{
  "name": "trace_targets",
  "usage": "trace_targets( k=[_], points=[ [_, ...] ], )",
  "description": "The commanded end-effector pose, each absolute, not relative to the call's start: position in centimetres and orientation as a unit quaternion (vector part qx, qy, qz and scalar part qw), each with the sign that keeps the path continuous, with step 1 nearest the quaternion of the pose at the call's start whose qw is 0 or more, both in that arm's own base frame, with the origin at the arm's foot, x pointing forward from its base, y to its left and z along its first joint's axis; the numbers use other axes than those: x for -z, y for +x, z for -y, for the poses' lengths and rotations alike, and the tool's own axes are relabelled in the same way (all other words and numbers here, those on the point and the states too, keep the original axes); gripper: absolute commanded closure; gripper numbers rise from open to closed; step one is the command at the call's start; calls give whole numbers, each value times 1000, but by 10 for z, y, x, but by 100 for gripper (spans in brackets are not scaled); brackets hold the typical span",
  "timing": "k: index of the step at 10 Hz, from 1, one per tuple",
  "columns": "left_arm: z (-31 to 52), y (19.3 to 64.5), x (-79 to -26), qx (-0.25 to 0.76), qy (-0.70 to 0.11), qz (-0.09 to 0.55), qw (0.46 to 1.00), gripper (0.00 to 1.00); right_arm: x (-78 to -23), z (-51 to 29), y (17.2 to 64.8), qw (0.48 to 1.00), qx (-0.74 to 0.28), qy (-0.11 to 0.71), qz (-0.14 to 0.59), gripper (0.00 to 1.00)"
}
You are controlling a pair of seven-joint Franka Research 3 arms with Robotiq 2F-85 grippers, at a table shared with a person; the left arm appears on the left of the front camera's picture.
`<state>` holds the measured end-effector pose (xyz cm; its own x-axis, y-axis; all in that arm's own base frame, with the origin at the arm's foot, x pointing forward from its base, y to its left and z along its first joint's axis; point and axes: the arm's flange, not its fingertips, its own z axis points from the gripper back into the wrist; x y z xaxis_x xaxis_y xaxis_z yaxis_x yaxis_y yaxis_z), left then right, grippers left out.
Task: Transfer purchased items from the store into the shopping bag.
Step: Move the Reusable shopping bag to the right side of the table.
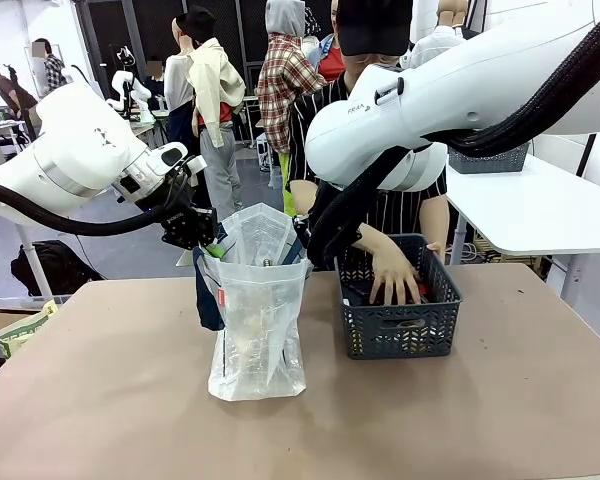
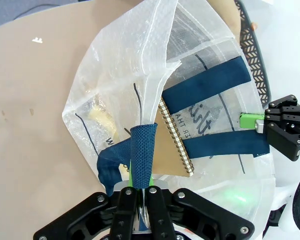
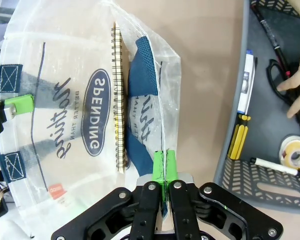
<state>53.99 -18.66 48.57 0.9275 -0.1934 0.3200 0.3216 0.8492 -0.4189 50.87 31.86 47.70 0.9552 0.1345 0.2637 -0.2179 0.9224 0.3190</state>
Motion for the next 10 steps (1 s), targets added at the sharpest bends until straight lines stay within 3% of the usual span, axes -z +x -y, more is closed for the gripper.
trace_targets(
  k=[1, 10],
  points=[
    [186, 541, -487, 135, -236, 130, 954, 100, -477, -319, 508, 973, -87, 181, 117, 100],
    [186, 541, -487, 135, -236, 130, 954, 100, -477, -319, 508, 973, -87, 181, 117, 100]
  ],
)
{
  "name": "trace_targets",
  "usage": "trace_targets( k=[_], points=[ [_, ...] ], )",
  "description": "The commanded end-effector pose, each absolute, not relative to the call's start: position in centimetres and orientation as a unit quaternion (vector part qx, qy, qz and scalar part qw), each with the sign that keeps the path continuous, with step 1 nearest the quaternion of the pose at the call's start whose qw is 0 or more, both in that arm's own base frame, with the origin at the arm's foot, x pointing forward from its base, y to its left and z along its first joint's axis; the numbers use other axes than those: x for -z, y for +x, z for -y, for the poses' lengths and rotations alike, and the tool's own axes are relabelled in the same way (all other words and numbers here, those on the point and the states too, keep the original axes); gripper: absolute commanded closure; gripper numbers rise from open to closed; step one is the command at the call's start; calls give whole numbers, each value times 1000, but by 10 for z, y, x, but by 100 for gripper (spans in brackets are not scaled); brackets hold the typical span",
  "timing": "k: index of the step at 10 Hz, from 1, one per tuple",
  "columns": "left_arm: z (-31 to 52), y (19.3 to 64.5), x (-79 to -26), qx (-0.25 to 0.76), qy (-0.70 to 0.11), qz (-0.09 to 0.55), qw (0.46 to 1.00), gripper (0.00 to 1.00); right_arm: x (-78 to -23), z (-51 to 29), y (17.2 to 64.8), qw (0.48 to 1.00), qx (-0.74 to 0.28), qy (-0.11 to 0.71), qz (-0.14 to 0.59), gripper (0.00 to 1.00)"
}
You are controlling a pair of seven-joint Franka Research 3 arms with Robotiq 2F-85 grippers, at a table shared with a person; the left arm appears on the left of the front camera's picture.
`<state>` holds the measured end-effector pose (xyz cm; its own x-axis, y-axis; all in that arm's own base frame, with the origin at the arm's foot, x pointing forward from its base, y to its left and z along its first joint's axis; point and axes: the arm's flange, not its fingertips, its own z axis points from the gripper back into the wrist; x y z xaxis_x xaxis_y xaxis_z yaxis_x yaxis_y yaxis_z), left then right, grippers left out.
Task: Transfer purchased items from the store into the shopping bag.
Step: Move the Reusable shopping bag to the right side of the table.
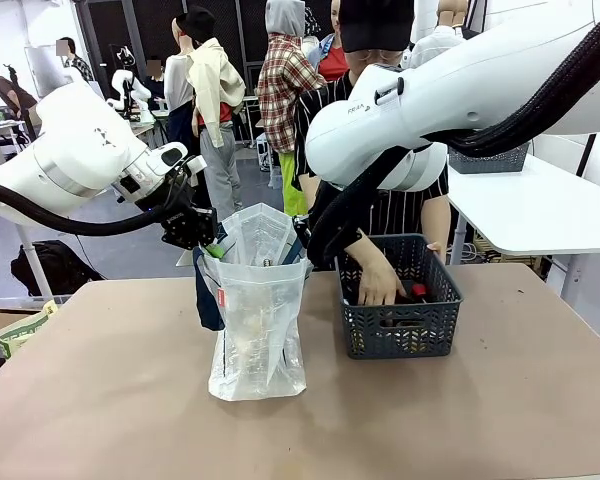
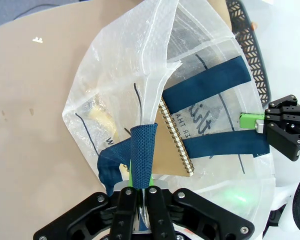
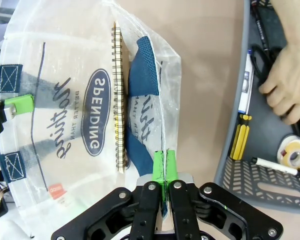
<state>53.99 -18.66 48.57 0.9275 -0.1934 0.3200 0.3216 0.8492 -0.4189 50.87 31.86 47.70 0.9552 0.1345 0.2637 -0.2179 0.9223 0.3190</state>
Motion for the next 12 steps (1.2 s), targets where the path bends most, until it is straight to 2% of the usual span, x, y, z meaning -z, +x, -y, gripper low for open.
trace_targets(
  k=[1, 12],
  points=[
    [186, 541, -487, 135, -236, 130, 954, 100, -477, -319, 508, 973, -87, 181, 117, 100],
    [186, 541, -487, 135, -236, 130, 954, 100, -477, -319, 508, 973, -87, 181, 117, 100]
  ],
)
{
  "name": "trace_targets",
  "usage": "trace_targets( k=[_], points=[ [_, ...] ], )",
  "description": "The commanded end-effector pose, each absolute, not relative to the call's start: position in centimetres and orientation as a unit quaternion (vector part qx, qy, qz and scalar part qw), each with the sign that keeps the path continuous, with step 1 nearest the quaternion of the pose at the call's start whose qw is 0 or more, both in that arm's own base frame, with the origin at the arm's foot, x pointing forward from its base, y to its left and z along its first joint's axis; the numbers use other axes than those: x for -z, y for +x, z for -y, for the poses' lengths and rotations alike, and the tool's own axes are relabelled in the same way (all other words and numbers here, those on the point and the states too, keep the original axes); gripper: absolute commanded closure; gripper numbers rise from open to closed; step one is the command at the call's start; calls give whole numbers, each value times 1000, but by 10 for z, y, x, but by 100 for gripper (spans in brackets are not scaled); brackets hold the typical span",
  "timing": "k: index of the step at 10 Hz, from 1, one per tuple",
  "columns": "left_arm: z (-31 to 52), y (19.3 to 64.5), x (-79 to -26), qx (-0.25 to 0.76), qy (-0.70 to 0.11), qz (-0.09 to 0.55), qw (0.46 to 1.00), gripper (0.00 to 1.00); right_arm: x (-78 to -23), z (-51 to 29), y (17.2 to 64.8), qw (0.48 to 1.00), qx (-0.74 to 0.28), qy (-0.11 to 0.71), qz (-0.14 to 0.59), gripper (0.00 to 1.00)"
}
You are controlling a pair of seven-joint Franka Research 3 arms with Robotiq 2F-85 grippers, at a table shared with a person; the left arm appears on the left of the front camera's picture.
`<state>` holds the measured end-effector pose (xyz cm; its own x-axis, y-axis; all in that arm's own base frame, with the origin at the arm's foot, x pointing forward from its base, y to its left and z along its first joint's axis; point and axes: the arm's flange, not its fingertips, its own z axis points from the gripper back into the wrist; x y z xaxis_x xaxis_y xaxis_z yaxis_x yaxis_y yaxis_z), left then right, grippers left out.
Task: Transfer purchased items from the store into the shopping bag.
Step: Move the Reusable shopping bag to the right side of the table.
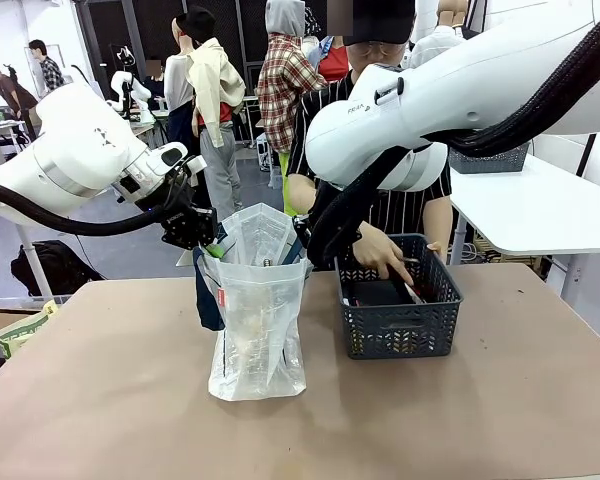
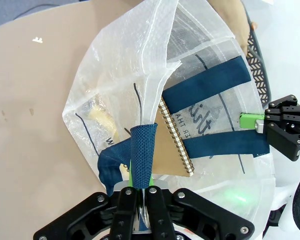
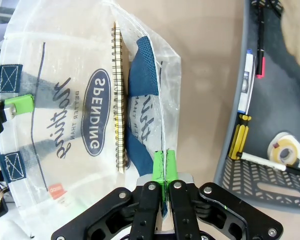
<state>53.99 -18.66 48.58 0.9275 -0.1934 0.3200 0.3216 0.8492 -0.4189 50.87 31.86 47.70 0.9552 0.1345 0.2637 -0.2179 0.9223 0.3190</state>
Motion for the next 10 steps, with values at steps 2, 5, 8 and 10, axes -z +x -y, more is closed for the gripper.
trace_targets(
  k=[2, 5, 8, 10],
  points=[
    [186, 541, -487, 135, -236, 130, 954, 100, -477, -319, 508, 973, -87, 181, 117, 100],
    [186, 541, -487, 135, -236, 130, 954, 100, -477, -319, 508, 973, -87, 181, 117, 100],
    [186, 541, -487, 135, -236, 130, 954, 100, -477, -319, 508, 973, -87, 181, 117, 100],
    [186, 541, -487, 135, -236, 130, 954, 100, -477, -319, 508, 973, -87, 181, 117, 100]
  ],
)
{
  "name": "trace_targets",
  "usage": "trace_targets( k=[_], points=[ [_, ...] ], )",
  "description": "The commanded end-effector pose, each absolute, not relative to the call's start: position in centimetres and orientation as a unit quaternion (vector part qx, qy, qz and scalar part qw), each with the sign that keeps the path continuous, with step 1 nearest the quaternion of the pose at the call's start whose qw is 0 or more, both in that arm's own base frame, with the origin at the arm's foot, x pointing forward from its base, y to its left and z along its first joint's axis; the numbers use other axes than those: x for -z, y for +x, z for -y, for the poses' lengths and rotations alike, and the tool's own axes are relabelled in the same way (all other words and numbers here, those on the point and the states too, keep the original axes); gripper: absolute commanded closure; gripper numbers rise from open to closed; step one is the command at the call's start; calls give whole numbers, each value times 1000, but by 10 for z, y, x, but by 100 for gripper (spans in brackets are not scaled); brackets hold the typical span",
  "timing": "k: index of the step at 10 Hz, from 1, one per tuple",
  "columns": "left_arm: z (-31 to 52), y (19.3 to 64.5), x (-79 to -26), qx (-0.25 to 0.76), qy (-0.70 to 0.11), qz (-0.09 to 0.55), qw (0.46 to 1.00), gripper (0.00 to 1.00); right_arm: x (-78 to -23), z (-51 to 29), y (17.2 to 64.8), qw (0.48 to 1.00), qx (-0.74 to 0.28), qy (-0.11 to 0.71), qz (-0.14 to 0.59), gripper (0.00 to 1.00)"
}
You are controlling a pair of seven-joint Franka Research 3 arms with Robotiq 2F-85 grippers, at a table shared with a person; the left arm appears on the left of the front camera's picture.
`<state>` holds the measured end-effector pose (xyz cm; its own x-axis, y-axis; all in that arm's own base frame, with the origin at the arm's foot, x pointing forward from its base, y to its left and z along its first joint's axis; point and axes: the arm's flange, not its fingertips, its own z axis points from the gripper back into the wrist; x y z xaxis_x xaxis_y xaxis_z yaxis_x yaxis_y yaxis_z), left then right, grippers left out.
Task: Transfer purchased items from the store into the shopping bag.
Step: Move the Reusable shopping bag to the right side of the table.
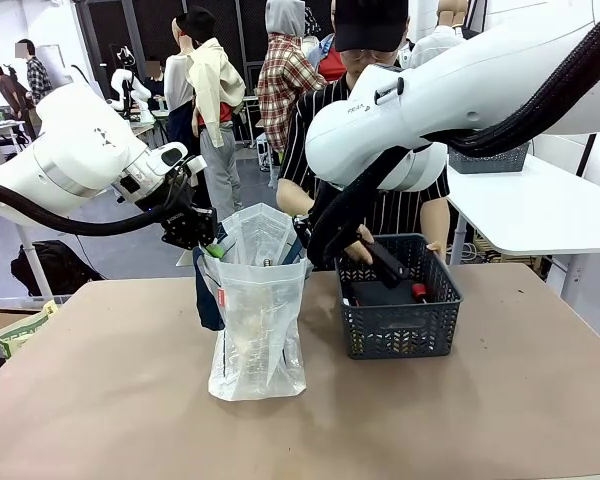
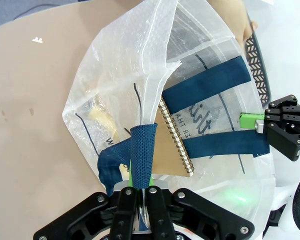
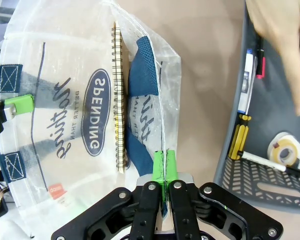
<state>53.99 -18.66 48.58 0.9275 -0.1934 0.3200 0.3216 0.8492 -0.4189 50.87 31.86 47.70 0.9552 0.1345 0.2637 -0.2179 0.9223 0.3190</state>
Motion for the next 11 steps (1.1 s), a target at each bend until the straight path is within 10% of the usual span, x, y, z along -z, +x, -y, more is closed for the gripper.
trace_targets(
  k=[1, 11],
  points=[
    [186, 541, -487, 135, -236, 130, 954, 100, -477, -319, 508, 973, -87, 181, 117, 100],
    [186, 541, -487, 135, -236, 130, 954, 100, -477, -319, 508, 973, -87, 181, 117, 100]
  ],
)
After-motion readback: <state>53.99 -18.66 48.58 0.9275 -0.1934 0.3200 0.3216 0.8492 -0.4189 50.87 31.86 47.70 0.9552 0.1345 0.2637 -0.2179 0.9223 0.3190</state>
